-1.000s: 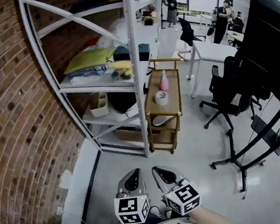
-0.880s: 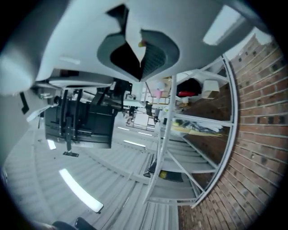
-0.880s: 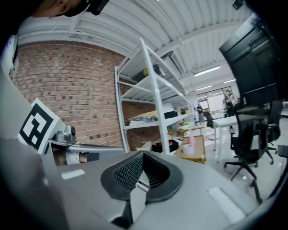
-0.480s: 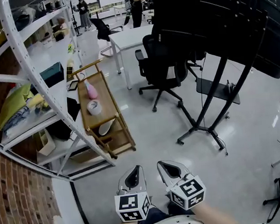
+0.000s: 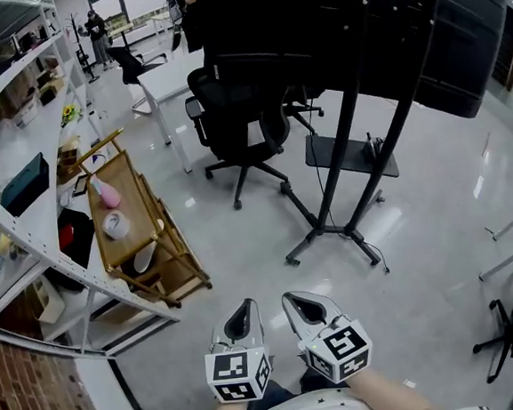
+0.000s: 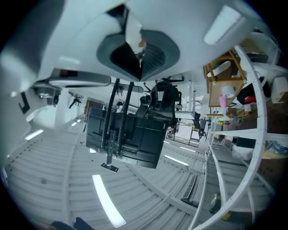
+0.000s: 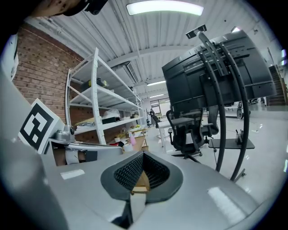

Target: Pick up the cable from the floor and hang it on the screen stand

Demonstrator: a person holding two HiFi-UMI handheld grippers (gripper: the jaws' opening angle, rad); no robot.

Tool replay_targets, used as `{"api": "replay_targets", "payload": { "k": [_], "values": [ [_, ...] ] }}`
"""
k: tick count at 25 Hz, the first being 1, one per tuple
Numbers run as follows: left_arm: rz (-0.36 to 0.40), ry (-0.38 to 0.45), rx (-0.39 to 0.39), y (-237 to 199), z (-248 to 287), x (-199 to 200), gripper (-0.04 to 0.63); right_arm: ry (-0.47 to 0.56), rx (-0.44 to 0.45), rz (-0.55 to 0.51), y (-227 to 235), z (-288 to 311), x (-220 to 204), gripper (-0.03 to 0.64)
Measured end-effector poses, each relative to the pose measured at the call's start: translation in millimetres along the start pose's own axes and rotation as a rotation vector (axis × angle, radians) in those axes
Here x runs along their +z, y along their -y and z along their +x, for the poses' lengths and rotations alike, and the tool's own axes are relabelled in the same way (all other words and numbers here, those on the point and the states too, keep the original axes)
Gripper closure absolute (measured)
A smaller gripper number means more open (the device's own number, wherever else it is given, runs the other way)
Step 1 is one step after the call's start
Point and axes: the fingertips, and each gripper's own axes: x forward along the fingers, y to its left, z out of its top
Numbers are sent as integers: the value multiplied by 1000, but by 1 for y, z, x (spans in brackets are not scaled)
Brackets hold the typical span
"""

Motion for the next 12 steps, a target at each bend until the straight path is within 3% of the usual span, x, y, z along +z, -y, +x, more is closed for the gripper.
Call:
{"api": "replay_targets", "payload": {
  "k": [7, 12],
  "values": [
    [8, -23, -73, 97, 111, 4, 588, -13, -66, 9, 143, -21, 5, 618],
    [22, -56, -130, 160, 180, 0, 588, -30, -149, 72, 236, -44, -8, 618]
  ]
}}
